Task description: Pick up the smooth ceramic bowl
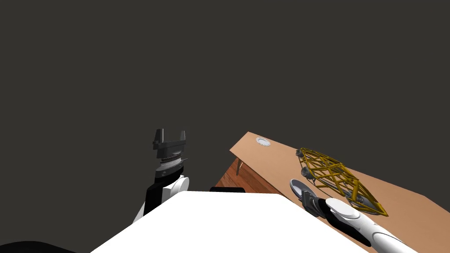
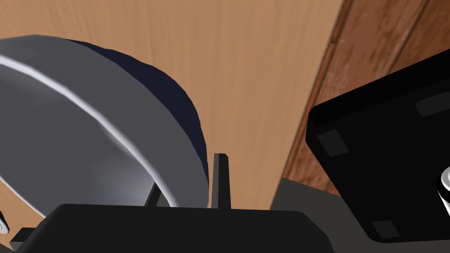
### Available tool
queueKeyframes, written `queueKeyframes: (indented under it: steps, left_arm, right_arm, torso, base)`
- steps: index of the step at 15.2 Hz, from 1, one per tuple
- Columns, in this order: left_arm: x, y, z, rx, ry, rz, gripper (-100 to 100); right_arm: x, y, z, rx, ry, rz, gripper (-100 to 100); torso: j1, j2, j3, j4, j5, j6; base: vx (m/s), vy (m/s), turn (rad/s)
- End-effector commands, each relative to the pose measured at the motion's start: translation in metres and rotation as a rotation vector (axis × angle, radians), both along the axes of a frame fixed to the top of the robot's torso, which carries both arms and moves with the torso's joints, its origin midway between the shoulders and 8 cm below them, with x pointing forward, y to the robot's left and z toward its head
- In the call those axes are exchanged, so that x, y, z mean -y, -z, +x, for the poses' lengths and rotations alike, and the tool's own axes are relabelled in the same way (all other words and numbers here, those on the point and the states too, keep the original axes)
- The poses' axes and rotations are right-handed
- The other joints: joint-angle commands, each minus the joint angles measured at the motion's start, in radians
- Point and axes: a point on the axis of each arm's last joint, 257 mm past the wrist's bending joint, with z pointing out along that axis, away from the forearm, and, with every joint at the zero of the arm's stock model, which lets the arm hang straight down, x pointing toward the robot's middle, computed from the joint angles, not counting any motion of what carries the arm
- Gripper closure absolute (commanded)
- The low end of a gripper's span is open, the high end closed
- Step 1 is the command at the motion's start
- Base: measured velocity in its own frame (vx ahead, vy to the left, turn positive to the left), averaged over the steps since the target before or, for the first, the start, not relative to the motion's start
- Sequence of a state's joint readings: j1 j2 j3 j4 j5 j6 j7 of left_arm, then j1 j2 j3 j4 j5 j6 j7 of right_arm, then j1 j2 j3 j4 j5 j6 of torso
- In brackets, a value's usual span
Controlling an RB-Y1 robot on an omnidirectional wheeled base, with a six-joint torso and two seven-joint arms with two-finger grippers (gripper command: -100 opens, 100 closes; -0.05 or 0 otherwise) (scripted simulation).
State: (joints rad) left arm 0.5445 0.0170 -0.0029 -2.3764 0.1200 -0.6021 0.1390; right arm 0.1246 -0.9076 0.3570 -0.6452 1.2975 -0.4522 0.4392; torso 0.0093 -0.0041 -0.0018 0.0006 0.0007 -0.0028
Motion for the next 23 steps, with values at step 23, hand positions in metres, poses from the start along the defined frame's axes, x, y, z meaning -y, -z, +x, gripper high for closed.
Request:
queueKeyframes:
  steps: [23]
  left_arm:
    - [0.000, 0.000, 0.000, 0.000, 0.000, 0.000, 0]
  right_arm:
    - [-0.064, -0.011, 0.134, 0.003, -0.154, 0.022, 100]
  torso:
    - [0.000, 0.003, 0.002, 0.001, 0.000, 0.001]
  base:
    - [-0.032, -0.006, -0.105]
